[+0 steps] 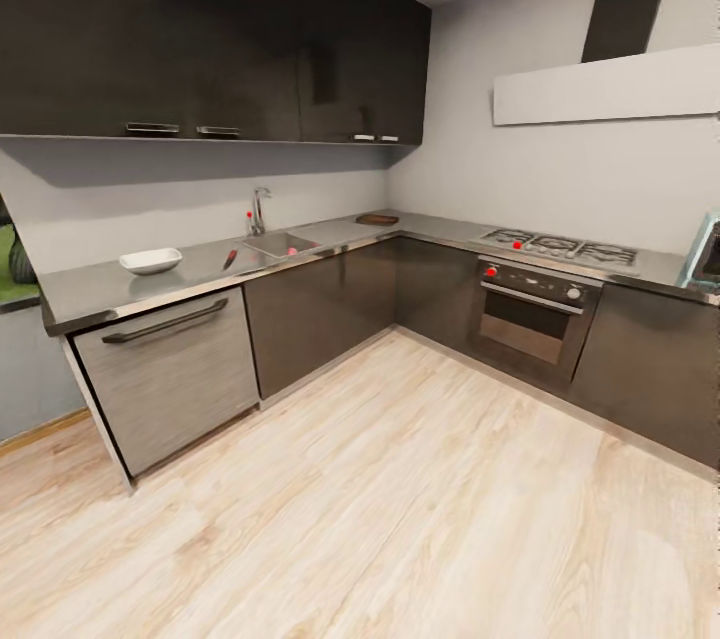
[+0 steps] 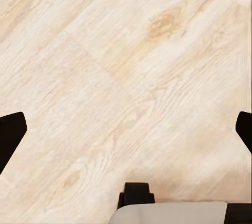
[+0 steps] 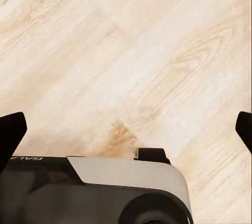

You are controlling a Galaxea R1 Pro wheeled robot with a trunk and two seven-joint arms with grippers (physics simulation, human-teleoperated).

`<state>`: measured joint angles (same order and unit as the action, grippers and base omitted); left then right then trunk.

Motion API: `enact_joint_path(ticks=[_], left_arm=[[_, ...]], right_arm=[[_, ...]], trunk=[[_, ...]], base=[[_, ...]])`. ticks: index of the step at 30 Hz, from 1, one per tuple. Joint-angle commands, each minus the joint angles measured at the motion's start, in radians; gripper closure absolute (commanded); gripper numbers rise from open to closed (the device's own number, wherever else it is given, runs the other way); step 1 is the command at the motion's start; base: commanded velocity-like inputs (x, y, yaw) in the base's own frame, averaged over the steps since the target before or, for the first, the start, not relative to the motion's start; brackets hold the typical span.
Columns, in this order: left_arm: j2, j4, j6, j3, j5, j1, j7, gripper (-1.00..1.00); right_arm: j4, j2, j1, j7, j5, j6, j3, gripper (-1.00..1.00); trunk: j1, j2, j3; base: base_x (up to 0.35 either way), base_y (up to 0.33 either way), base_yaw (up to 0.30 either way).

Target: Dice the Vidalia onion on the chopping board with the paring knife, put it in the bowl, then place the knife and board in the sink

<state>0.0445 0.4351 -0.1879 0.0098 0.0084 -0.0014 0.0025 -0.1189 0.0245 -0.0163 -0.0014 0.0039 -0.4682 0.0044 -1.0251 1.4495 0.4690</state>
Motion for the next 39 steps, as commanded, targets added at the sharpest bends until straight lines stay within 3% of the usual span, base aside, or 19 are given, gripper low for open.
enact_joint_path(ticks=[1,27,29,31,32,37,39], left_arm=[[0.000,0.000,-0.002,0.001,0.001,0.000,0.000,-1.00],[0.014,0.003,-0.002,0.002,0.002,0.000,0.001,-1.00],[0.014,0.002,-0.002,0.002,0.002,0.000,0.001,-1.00],[0.014,0.003,-0.002,0.002,0.002,0.000,0.001,-1.00],[0.014,0.003,-0.002,0.002,0.002,0.000,0.001,-1.00],[0.015,0.004,-0.003,0.004,0.009,0.000,0.001,-1.00],[0.014,0.001,-0.035,0.031,0.031,0.000,0.001,-1.00]], right_arm=[[0.001,0.000,-0.001,0.000,0.000,-0.003,0.000,-1.00],[-0.021,0.008,-0.001,-0.001,-0.005,-0.006,-0.005,-1.00],[-0.090,0.008,-0.001,-0.004,-0.005,-0.007,-0.005,-1.00],[-0.264,0.008,-0.001,-0.052,-0.002,-0.002,-0.006,-1.00],[-0.302,0.009,-0.001,-0.074,0.000,-0.002,-0.006,-1.00],[-0.431,0.013,-0.001,-0.129,0.004,-0.009,-0.001,-1.00],[-0.475,0.014,-0.001,-0.138,0.005,-0.050,0.017,-1.00]], trunk=[[0.000,0.001,0.001],[0.000,0.001,0.001],[0.000,0.001,0.001],[0.000,0.001,0.001],[0.000,0.001,0.001],[0.000,0.001,0.001],[0.000,0.001,0.001]], base=[[0.000,-0.297,0.000],[0.000,-0.270,0.000],[0.000,-0.280,0.000],[0.000,-0.285,0.000],[0.000,-0.286,0.000],[0.000,-0.287,0.000],[0.000,-0.284,0.000]])
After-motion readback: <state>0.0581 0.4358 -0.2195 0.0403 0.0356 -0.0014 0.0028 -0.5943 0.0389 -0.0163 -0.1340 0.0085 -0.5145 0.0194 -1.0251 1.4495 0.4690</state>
